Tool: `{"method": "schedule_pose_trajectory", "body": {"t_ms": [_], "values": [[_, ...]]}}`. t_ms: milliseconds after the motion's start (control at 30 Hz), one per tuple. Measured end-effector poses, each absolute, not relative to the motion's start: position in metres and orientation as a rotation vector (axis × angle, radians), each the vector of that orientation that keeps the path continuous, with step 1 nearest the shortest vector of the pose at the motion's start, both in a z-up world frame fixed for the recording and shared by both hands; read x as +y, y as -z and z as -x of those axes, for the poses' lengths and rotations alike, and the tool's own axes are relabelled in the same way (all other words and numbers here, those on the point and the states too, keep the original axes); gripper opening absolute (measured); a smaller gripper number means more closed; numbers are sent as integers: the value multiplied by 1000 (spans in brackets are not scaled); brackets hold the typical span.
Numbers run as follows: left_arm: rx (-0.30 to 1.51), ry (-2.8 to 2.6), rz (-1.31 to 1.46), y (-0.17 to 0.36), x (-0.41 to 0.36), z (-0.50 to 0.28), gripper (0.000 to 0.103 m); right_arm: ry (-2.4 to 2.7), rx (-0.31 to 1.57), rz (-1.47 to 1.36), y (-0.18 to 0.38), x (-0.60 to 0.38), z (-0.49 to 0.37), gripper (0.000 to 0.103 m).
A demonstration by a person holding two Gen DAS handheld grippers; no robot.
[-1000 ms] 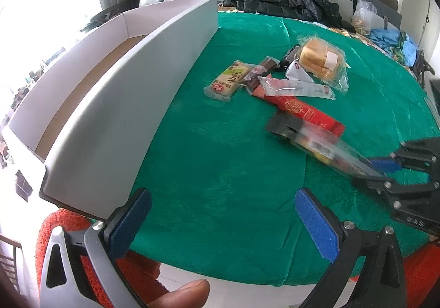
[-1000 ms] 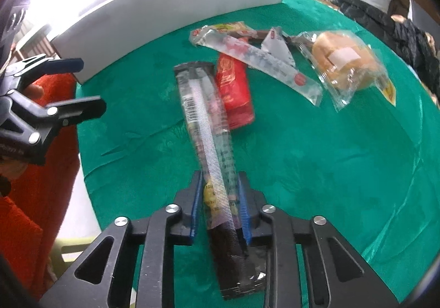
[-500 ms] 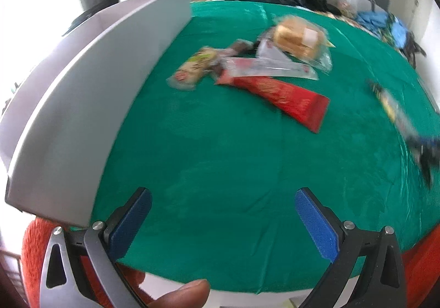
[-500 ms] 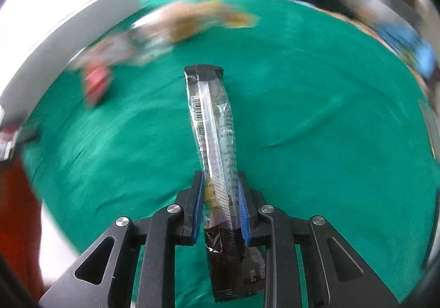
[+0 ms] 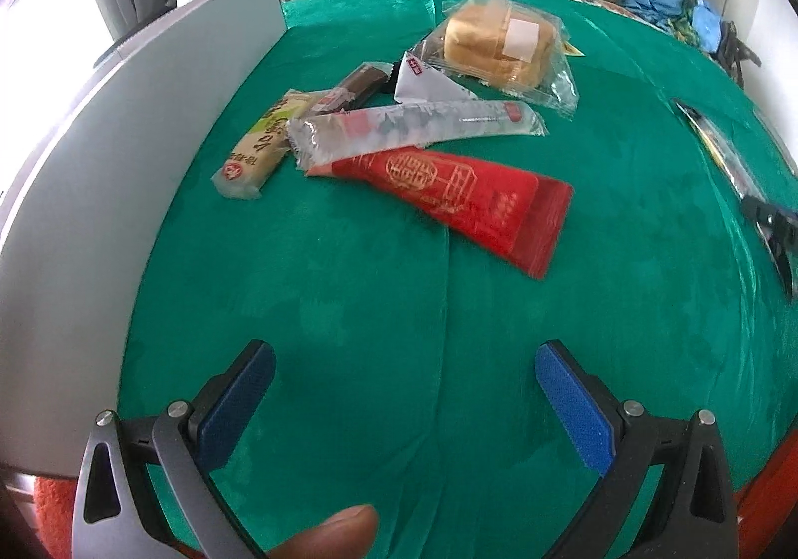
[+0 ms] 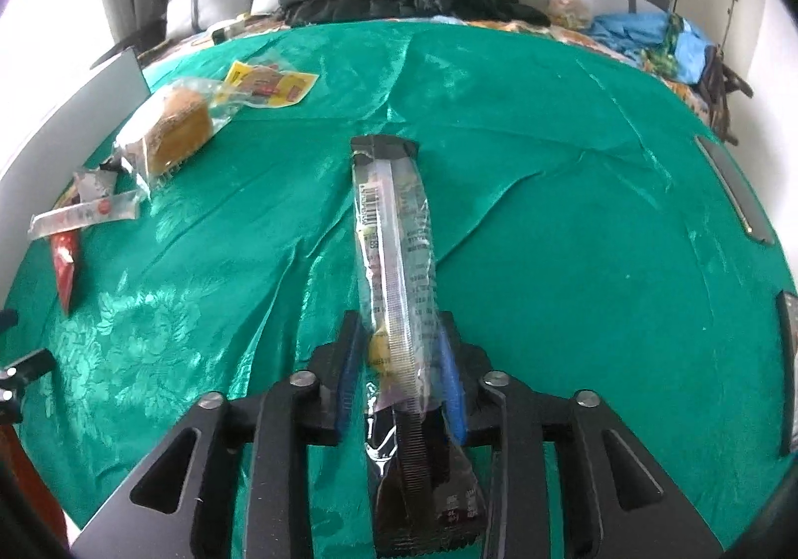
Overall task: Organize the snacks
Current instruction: 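Lift the black-ended snack stick off the sheet with the right tool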
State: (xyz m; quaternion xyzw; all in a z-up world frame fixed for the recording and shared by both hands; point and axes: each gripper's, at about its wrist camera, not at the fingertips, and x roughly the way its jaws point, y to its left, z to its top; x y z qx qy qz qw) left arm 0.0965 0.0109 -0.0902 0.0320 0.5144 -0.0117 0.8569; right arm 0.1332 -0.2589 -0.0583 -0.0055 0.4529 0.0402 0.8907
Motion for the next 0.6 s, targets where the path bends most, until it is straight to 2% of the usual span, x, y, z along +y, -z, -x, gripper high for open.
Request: {"method": "schedule_pose_trajectory", "body": {"t_ms": [67,133,200,600], "values": [[1092,32,-36,92,14,-103,103,-78,930,10,59,-260,-131,38],[1096,34,-12,92,16,-106,103,-83,929,15,60,-258,-129,51],[1089,37,-16,93,14,-108,103,-84,928,10,61,-257,-128,57],[1084,59,-27,94,25,-91,103,-79,935,36,62,-253,-125,68]]}}
